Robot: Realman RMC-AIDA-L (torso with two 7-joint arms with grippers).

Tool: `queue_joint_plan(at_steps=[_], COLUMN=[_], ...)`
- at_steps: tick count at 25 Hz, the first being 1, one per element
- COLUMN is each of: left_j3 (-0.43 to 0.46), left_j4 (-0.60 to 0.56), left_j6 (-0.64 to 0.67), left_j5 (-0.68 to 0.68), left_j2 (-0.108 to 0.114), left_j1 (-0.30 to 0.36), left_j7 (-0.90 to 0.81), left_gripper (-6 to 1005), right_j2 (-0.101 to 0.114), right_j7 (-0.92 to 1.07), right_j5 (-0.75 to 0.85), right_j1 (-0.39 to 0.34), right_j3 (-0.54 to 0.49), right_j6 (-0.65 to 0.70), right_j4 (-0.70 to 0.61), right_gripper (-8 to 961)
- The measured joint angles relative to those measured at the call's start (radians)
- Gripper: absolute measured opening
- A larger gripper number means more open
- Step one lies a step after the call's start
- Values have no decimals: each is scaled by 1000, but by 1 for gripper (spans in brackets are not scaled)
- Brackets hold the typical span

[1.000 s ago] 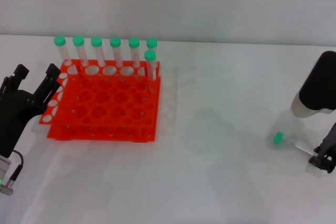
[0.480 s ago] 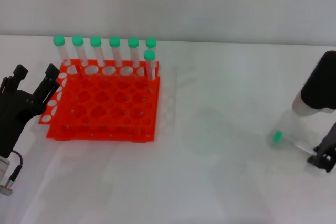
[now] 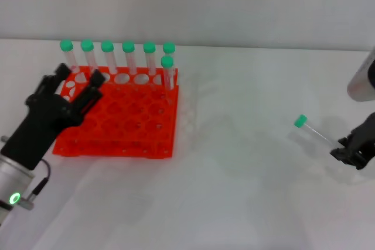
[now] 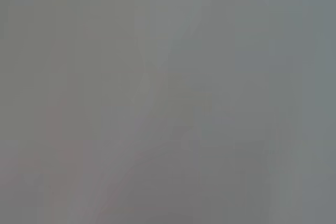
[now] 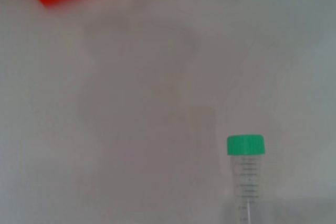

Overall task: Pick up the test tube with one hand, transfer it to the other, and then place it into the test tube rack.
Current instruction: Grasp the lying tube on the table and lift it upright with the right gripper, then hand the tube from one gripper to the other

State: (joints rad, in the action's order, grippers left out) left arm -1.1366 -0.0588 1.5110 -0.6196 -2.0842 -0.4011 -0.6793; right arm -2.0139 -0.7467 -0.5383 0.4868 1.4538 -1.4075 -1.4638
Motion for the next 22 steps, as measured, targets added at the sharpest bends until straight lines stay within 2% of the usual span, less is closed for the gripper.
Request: queue_joint_plan(at_steps=[7, 11, 17, 22], left_j3=[0, 0, 0, -2], left_j4=[-58, -63, -65, -63], left_j6=[-9, -10, -23, -62], left_j5=[-190, -287, -396, -445], left_j2=[3, 4, 3, -3], left_j1=[-65, -116, -181, -228], left_j7=[-121, -183, -263, -328], left_gripper=[789, 787, 783, 781], right_j2=[1, 2, 2, 3], right_j7=[-131, -267, -516, -675], right_j5=[-192, -357, -643, -787], right_j1=[-40, -88, -106, -99], right_j3=[-58, -102, -200, -231], right_j6=[74, 153, 192, 195], right_j4=[1, 25, 194, 328], right_gripper=[179, 179, 181, 182])
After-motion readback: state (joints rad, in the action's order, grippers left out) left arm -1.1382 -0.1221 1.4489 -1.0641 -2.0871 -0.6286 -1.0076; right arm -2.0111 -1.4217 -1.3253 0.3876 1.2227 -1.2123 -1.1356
